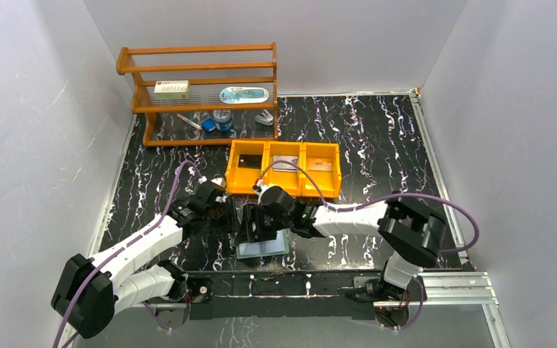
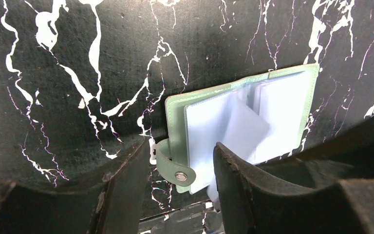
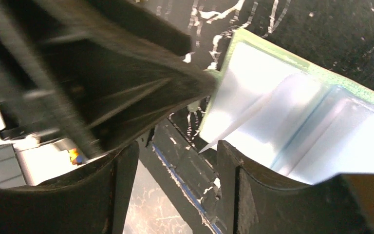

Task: Take the credit cards out of the card holder

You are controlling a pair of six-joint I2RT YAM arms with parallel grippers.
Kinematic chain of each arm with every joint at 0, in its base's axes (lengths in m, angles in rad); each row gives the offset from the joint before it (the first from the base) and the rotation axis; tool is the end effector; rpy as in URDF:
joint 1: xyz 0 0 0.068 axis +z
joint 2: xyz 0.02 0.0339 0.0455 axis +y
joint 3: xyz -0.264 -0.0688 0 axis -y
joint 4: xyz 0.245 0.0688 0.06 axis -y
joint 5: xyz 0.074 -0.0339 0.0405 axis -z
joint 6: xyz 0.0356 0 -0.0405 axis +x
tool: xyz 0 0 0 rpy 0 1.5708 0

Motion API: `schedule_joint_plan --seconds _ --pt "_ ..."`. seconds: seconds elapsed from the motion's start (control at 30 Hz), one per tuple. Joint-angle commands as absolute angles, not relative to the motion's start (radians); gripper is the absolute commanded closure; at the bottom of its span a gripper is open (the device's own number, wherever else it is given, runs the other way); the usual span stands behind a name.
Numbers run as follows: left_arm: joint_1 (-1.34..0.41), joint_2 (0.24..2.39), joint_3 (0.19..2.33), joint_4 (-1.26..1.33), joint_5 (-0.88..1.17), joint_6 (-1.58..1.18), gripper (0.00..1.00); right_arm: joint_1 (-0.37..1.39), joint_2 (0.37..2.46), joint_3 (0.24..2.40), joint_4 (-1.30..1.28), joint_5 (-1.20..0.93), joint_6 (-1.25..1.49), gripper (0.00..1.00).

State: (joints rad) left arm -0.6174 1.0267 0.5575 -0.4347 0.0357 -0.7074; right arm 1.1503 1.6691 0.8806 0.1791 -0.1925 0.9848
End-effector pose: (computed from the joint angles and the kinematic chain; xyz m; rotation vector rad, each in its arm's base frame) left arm 0.1597 -0.1150 0.1960 -0.0999 2.5735 -0.5849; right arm 0.1369 0.3227 0.1824 -0.3373 2.5201 1.2783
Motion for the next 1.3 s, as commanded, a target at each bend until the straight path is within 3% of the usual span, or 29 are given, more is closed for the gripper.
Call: schedule_joint_plan --seconds 0.0,0.3,0.47,0.67,0.9,1.27 --pt "-0.623 1.041 0.571 -0.450 0.047 -0.689 0.50 1.149 1.532 0.876 0.226 -0.159 0.918 0.29" --pt "-0.623 1.047 0.569 -0.437 0.063 -0.683 0.50 1.149 1.384 0.814 0.150 0.006 0.875 0.26" --pt "-0.623 1.012 0.574 -0.453 0.025 -0.703 0.50 1.123 1.383 0.842 -0.191 0.261 1.019 0.30" --pt "-0.623 0.967 0.579 -0.451 0.021 -0.696 0.44 1.112 1.423 0.823 -0.198 0.208 1.039 0.41" --pt "-0.623 0.961 0.565 -0.415 0.077 -0.685 0.38 1.112 1.494 0.844 -0.191 0.153 1.032 0.45" --pt "-0.625 1.100 0.543 -0.370 0.188 -0.640 0.52 1.112 1.551 0.862 -0.201 0.131 1.033 0.45"
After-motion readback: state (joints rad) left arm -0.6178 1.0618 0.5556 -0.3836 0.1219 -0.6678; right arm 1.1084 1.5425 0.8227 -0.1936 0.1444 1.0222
